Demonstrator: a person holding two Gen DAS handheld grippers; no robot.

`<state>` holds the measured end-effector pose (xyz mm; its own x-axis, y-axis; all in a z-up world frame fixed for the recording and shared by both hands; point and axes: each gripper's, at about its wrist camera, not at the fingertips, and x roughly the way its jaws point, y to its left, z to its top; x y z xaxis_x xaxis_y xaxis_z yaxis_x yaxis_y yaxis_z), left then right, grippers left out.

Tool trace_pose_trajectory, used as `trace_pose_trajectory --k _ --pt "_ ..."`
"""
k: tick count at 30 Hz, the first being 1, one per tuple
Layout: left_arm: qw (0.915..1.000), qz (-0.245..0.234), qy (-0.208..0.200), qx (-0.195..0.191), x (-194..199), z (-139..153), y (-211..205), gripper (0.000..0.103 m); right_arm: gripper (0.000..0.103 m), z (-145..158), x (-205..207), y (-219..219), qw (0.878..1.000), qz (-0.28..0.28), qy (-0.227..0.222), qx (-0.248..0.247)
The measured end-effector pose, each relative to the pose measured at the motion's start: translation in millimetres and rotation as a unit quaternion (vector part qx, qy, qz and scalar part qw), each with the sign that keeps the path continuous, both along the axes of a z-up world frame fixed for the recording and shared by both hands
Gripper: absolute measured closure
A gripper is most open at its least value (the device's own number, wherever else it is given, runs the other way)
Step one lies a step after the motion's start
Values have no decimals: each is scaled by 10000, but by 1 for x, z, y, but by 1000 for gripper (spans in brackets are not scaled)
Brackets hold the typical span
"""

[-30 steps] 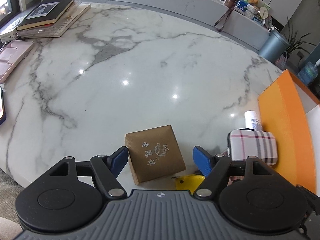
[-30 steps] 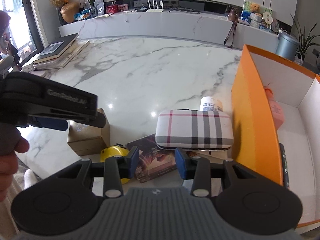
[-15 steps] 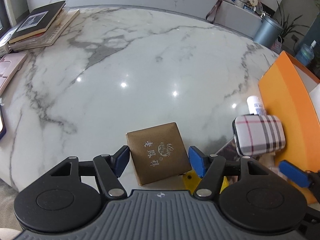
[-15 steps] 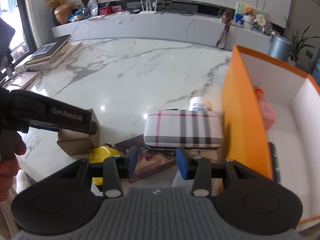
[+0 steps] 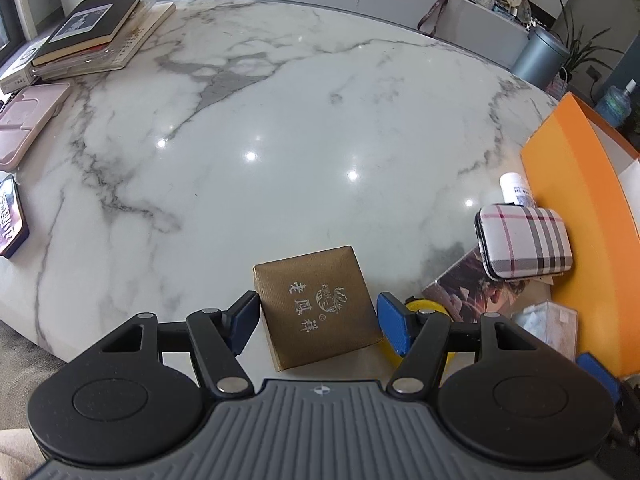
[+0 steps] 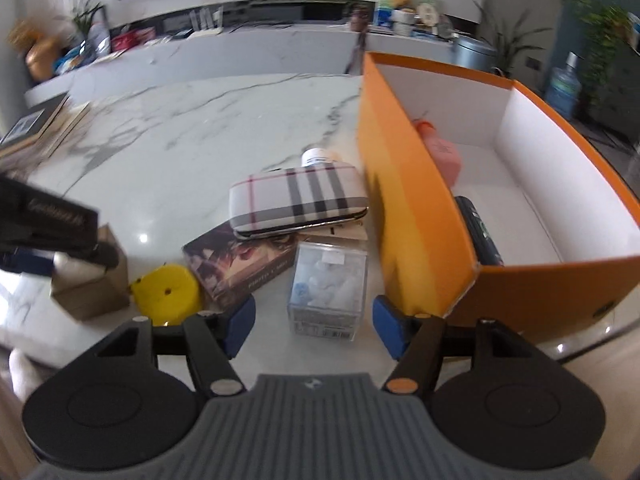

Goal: Organize rigid objects
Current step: 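Approach the brown box with the left tool while the right tool approaches the clear cube box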

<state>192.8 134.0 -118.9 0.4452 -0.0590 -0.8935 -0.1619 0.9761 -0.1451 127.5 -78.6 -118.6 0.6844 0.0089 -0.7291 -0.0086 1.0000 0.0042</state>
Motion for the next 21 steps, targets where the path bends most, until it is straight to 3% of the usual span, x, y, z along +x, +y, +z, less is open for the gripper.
trace_pose_trajectory --k 5,8,12,21 --pt "9999 -34 79 -64 -2 -1 1 28 35 -9 11 -7 9979 -520 -58 387" --pt "10000 -3 97 -23 -2 -2 0 24 37 -14 16 -2 9983 -482 -9 341" --pt "9998 39 202 -65 0 -6 1 22 54 -20 20 -8 9969 -616 139 478" --pt "9996 133 253 -26 -1 -6 1 28 55 -19 15 -8 9979 -301 164 557"
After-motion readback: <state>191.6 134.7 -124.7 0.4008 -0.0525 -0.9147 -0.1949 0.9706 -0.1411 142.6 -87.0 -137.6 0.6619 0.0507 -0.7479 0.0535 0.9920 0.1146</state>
